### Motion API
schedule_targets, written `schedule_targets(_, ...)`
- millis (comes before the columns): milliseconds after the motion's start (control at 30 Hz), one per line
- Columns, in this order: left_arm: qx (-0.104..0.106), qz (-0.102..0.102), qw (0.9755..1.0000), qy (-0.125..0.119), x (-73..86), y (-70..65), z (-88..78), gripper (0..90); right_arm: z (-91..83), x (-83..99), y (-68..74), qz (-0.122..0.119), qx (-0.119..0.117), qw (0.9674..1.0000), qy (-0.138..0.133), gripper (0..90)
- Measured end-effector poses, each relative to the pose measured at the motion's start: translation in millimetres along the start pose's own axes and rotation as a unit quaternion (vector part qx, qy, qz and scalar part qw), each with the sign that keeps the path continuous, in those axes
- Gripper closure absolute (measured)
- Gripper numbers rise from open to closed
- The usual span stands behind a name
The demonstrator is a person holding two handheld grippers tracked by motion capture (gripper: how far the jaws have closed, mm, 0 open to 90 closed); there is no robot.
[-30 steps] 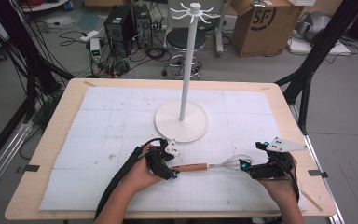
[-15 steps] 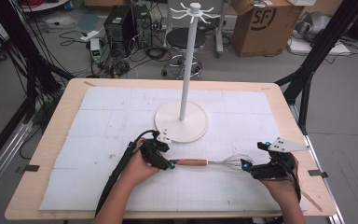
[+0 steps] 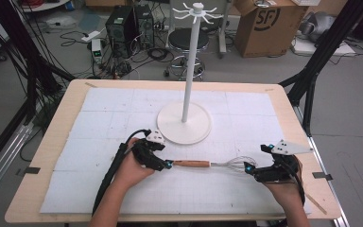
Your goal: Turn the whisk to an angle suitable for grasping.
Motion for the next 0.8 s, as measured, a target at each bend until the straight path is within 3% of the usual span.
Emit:
schedule_targets(300, -0.008, -0.002, 0.998, -0.062, 11.5, -0.3, -46.2, 23.5, -0.8, 0.4, 2.6, -0.005, 0.005, 1.0, 0.004, 3.5)
schedule_targets(367, -0.012, -0.002, 0.9964, -0.084, 13.5, -0.4, -57.2, 17.6, 0.4, -0.7, 4.3, -0.007, 0.004, 1.0, 0.006, 3.5)
schedule_targets(467, 0.001, 0.0, 0.9934, -0.115, 16.5, -1.5, -76.1, 12.0, 1.9, -2.6, 6.8, -0.009, 0.004, 0.9999, 0.008, 3.5)
schedule_targets(633, -0.011, -0.003, 0.9892, -0.146, 19.9, 5.6, -104.8, 7.3, 6.4, -2.4, 10.5, -0.018, 0.0, 0.9997, 0.015, 3.5)
schedule_targets(800, -0.015, -0.012, 0.9859, -0.166, 24.6, 11.6, -120.1, 4.3, 10.4, -2.0, 13.4, -0.025, -0.003, 0.9994, 0.021, 3.5)
Point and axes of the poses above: each handheld gripper's, and its own axes: z roughly forward along the jaws, x roughly out of its underside, y roughly to its left, the point moved 5 cm from there along z, roughly forward along the jaws, and after that the axes turned 1 degree about z, right-handed, at the moved point
